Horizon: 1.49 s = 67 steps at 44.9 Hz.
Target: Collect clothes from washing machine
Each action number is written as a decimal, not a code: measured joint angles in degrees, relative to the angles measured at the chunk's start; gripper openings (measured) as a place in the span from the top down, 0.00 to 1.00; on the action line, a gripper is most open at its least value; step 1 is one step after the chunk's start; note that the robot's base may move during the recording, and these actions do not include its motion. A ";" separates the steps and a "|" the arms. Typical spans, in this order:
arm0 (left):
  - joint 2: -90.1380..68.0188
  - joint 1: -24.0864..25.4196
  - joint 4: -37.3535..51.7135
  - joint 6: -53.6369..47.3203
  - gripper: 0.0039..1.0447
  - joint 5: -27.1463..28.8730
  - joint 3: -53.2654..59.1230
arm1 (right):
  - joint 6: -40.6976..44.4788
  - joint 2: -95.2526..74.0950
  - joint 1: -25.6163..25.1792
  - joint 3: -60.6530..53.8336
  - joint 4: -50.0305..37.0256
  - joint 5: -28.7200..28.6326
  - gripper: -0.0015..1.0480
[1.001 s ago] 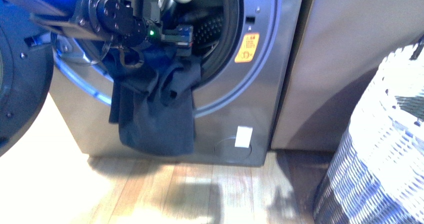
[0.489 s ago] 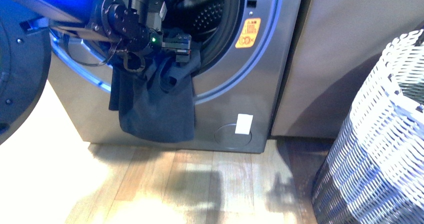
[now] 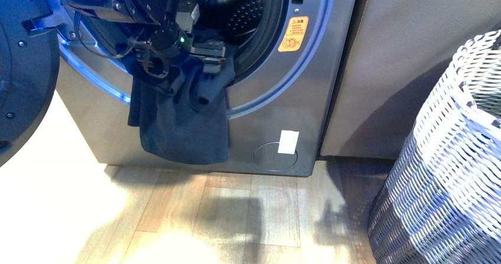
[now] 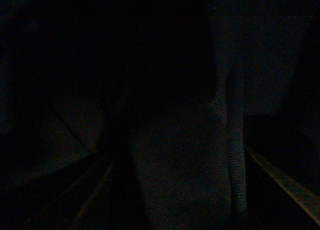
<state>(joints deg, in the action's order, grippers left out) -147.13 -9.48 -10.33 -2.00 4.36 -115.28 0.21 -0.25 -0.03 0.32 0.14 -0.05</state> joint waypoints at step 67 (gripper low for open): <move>58.88 0.48 39.30 -6.75 0.93 -16.98 54.60 | 0.00 0.00 0.00 0.00 0.00 -0.02 0.07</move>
<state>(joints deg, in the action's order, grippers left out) -88.25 -8.99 28.97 -8.75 -12.62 -60.69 0.21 -0.25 -0.03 0.32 0.14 -0.08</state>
